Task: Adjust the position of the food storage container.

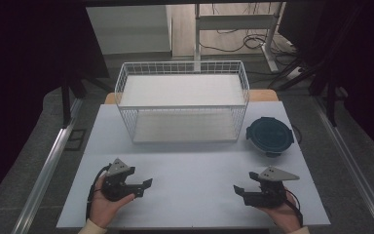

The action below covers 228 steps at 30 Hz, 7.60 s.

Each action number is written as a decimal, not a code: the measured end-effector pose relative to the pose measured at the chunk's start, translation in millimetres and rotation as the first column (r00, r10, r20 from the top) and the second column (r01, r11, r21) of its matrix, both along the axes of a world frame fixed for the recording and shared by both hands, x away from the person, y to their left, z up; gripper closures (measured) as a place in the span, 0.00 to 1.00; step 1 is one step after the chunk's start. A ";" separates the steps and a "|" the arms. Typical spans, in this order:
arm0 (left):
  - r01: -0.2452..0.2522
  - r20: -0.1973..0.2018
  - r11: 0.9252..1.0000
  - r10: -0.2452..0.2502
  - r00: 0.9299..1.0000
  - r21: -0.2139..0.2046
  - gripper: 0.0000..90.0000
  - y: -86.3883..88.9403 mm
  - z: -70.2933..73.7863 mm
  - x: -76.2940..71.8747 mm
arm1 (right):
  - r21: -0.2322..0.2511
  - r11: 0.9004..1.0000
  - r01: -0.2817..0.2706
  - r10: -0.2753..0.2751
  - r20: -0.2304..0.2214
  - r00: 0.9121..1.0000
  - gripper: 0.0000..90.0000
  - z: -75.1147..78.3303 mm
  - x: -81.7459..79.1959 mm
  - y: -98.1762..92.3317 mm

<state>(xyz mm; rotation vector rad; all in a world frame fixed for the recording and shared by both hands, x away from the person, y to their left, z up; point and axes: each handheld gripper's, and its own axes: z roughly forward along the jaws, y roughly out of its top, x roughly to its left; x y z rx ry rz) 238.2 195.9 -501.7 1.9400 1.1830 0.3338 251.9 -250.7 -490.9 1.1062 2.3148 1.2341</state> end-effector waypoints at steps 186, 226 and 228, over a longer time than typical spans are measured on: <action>0.010 -0.036 1.000 -0.009 0.999 0.027 0.20 6.8 -5.0 0.4 | -0.336 0.874 0.351 -0.418 -0.153 0.895 0.99 48.9 138.8 -134.3; 0.008 -0.041 0.999 -0.007 0.999 0.040 0.21 5.8 -6.7 2.7 | -0.382 0.910 0.162 -0.243 -0.174 0.954 1.00 16.1 131.0 -95.6; 0.007 -0.041 0.999 -0.005 0.999 0.039 0.21 5.9 -6.6 2.7 | -0.381 0.911 0.155 -0.236 -0.175 0.956 1.00 15.8 130.5 -91.7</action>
